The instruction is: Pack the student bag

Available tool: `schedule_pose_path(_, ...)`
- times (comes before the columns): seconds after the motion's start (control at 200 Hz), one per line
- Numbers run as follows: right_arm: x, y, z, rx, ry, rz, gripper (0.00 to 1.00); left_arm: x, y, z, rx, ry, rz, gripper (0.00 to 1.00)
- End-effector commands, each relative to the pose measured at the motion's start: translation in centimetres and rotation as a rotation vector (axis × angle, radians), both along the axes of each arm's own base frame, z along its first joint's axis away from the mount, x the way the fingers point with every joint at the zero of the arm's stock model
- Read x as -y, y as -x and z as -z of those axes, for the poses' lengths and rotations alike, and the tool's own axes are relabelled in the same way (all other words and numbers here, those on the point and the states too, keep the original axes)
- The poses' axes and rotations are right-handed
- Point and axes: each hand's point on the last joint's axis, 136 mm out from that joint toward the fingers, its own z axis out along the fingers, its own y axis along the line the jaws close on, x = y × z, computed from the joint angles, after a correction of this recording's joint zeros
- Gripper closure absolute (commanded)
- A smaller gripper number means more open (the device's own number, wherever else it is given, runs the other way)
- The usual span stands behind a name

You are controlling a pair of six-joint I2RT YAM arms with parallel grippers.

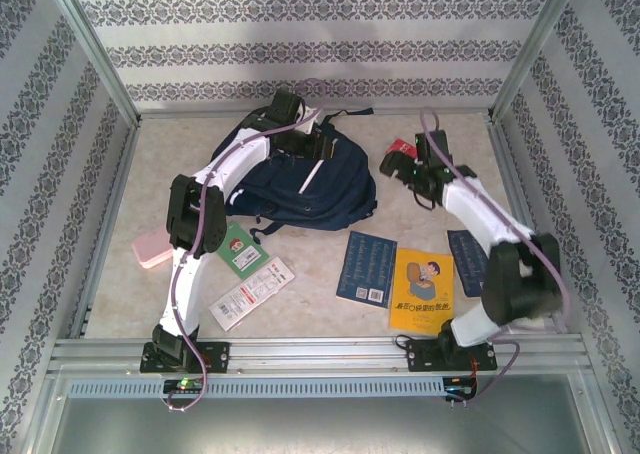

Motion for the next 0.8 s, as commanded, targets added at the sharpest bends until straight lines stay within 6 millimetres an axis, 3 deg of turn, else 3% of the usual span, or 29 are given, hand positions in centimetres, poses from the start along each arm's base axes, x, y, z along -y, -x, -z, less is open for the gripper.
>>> schedule_pose_path(0.0, 1.3, -5.3, 0.9, -0.011, -0.090, 0.023, 0.04, -1.0, -0.2, -2.9, 0.034, 0.050, -0.086, 0.47)
schedule_pose_path(0.175, 2.7, -11.8, 3.1, -0.048, -0.142, -0.011, 0.03, -3.1, 2.5, -5.7, 0.032, 0.088, -0.206, 0.35)
schedule_pose_path(0.405, 5.1, -15.6, 7.2, -0.127, -0.218, 0.016, 0.03, -5.6, 8.0, -7.9, 0.068, 0.093, -0.237, 0.33)
schedule_pose_path(0.63, 6.3, -15.3, 9.9, -0.219, -0.180, 0.039, 0.02, -6.2, 11.4, -10.2, 0.103, 0.120, -0.180, 0.32)
schedule_pose_path(0.794, 6.7, -12.8, 11.3, -0.290, -0.118, 0.063, 0.02, -6.6, 12.1, -10.8, 0.155, 0.093, -0.150, 0.36)
